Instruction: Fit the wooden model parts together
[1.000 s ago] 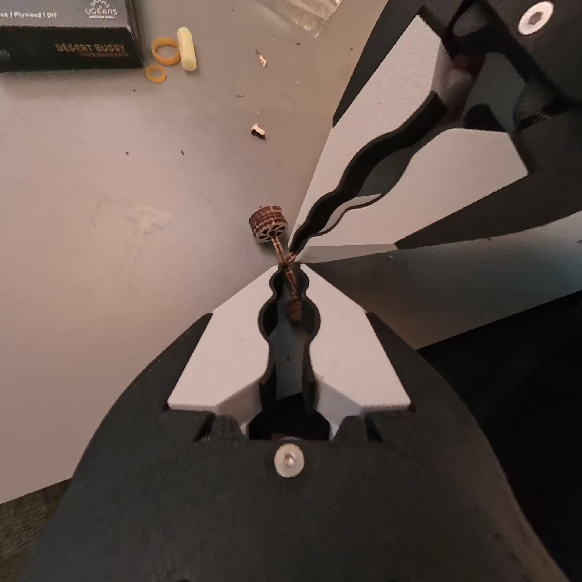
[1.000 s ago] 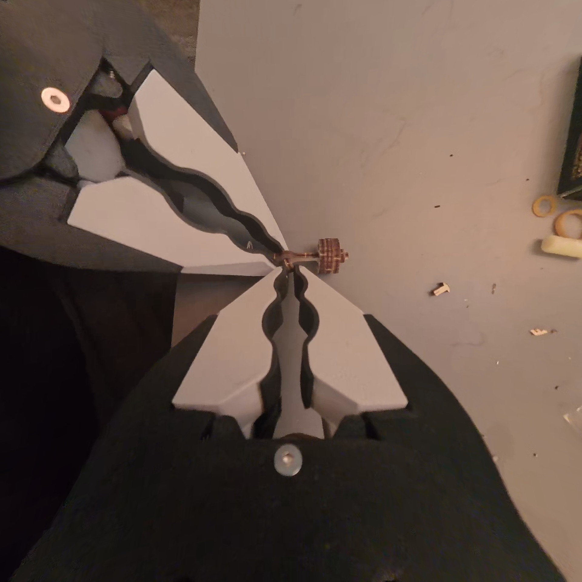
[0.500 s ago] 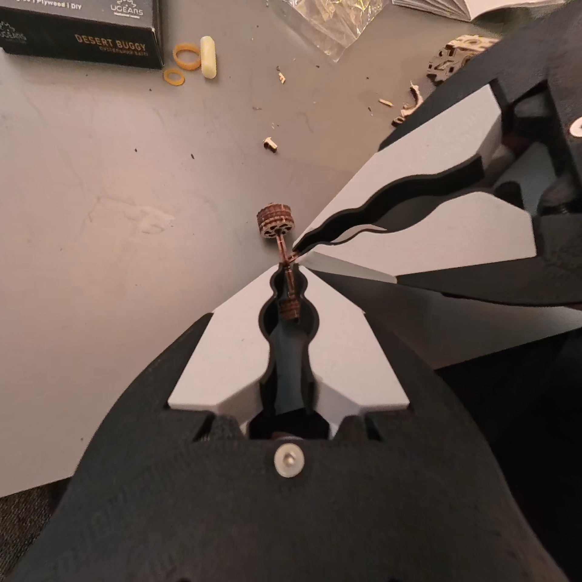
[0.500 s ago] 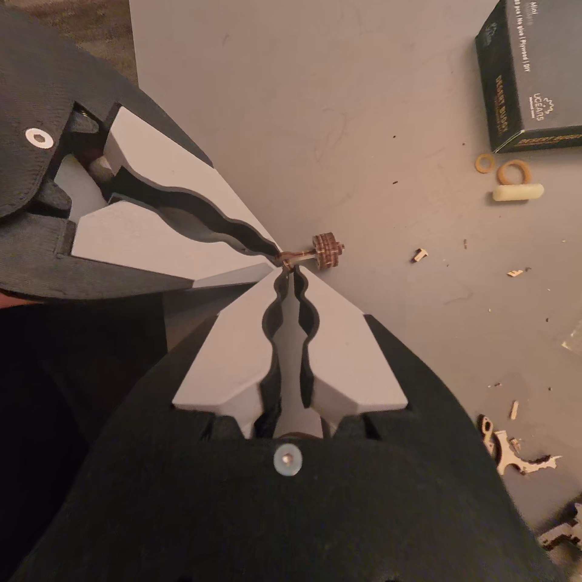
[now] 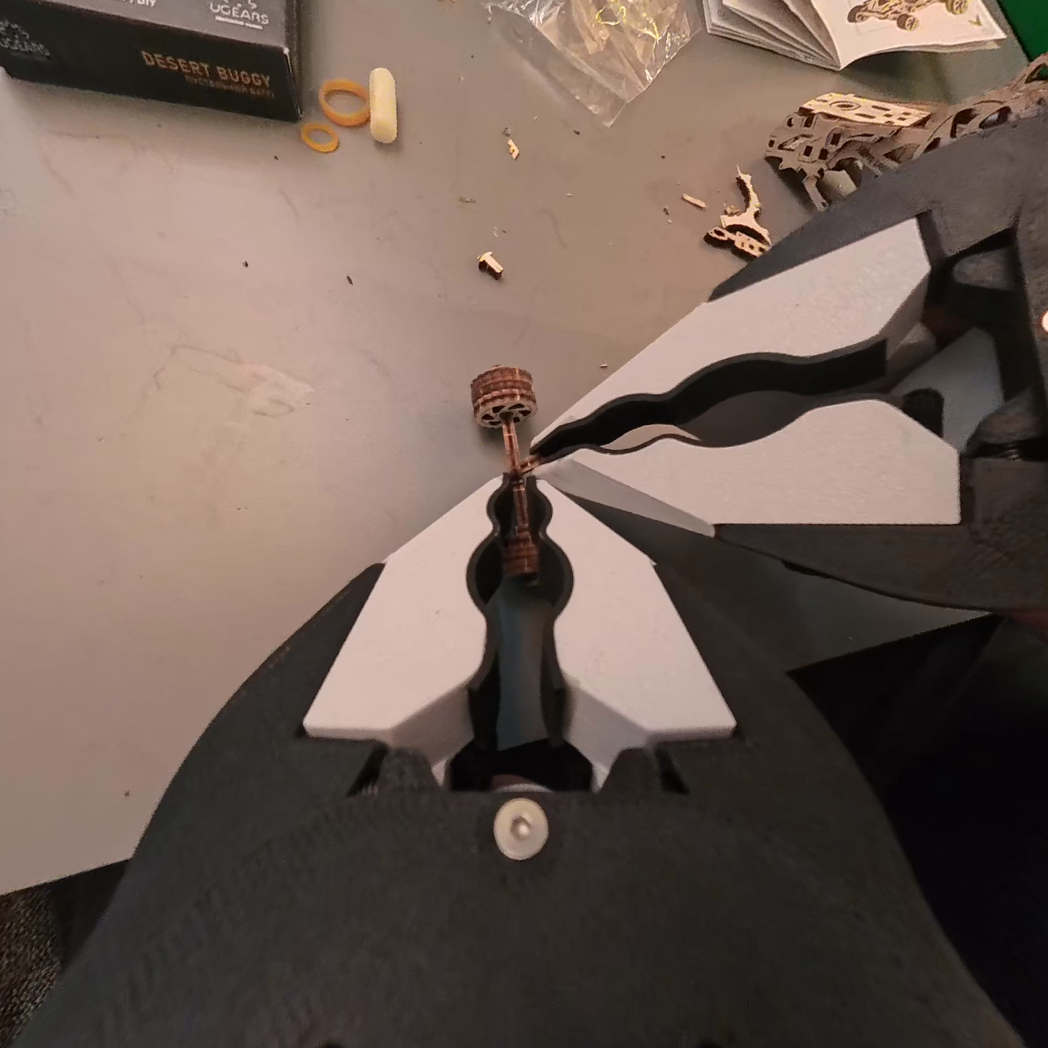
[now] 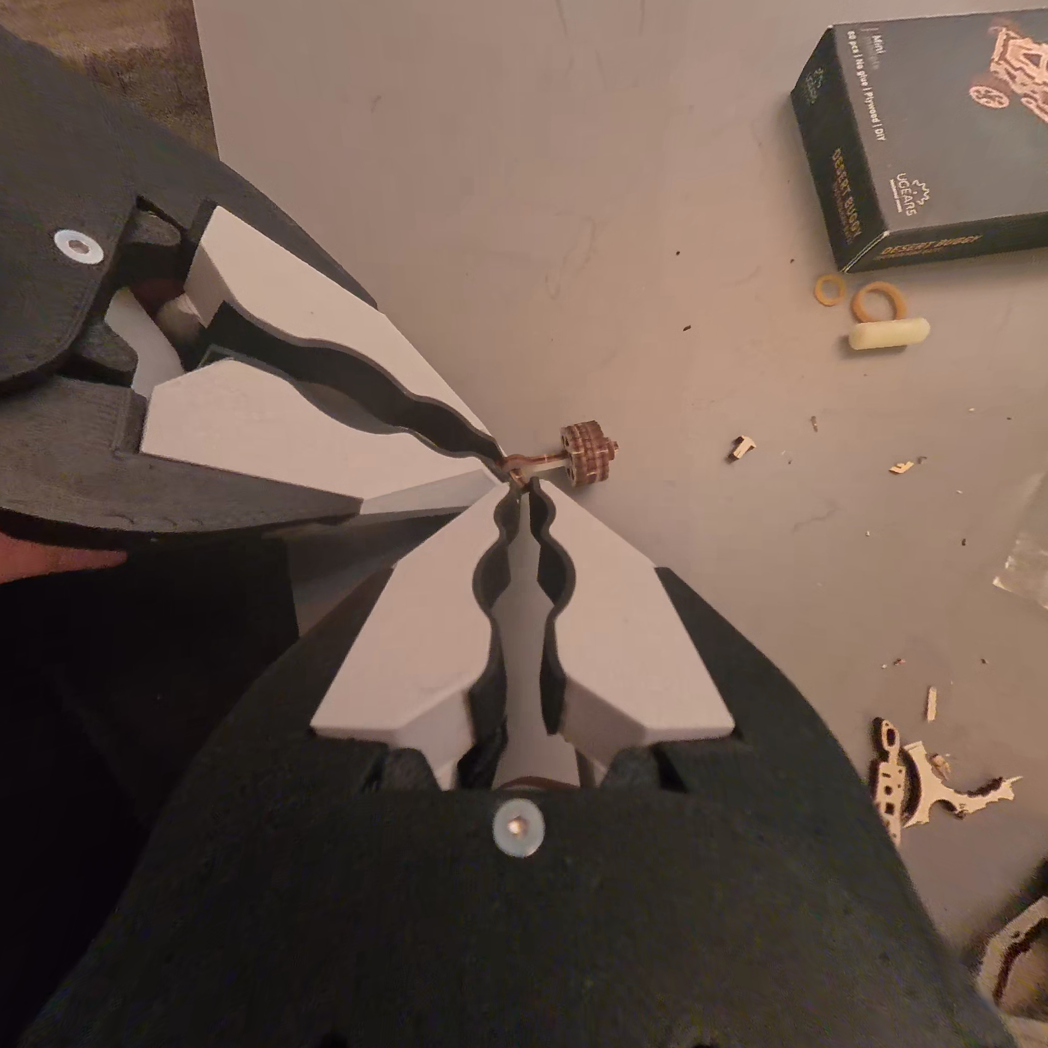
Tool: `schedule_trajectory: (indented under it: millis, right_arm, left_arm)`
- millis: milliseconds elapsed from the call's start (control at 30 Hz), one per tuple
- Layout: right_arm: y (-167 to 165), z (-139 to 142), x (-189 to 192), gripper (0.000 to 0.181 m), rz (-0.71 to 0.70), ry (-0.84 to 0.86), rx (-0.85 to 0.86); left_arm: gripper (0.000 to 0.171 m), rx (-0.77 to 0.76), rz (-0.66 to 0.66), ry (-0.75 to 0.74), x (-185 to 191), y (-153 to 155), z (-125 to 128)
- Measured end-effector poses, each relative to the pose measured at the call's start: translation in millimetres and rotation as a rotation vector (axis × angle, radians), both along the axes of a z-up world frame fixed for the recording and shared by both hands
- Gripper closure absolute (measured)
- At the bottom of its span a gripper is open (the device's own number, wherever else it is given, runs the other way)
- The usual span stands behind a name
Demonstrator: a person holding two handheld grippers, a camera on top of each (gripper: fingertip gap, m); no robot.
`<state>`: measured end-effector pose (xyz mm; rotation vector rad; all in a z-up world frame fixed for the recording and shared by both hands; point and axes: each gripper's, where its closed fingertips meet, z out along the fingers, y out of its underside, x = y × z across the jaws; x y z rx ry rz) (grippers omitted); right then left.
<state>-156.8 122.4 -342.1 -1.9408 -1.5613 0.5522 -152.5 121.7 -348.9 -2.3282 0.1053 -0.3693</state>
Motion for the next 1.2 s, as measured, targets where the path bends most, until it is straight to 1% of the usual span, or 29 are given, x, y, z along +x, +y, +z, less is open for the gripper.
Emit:
schedule_trajectory:
  millis: [433,600,767,900,1200]
  right_arm:
    - [0.4,1.4,-0.1,0.181,0.001,0.0,0.025]
    - [1.6,1.6,1.1,0.181,-0.012,0.015,-0.007]
    - [1.7,1.7,0.8,0.181,-0.021,0.036,-0.022]
    - [3.4,2.4,0.3,0.18,-0.018,0.051,-0.015]
    - [3.6,3.5,0.1,0.181,-0.011,0.074,-0.017]
  left_arm:
    - [0.171,0.007,-0.025,-0.003,-1.3,2.2,-0.1]
    - [0.171,0.011,-0.031,-0.005,-0.6,3.6,-0.1]
    - [0.171,0.008,-0.025,-0.036,-0.7,3.7,-0.1]
    - [0.171,0.008,-0.008,-0.106,-0.5,5.0,0.5]
    - [0.171,0.013,0.003,-0.147,-1.4,6.2,0.8]
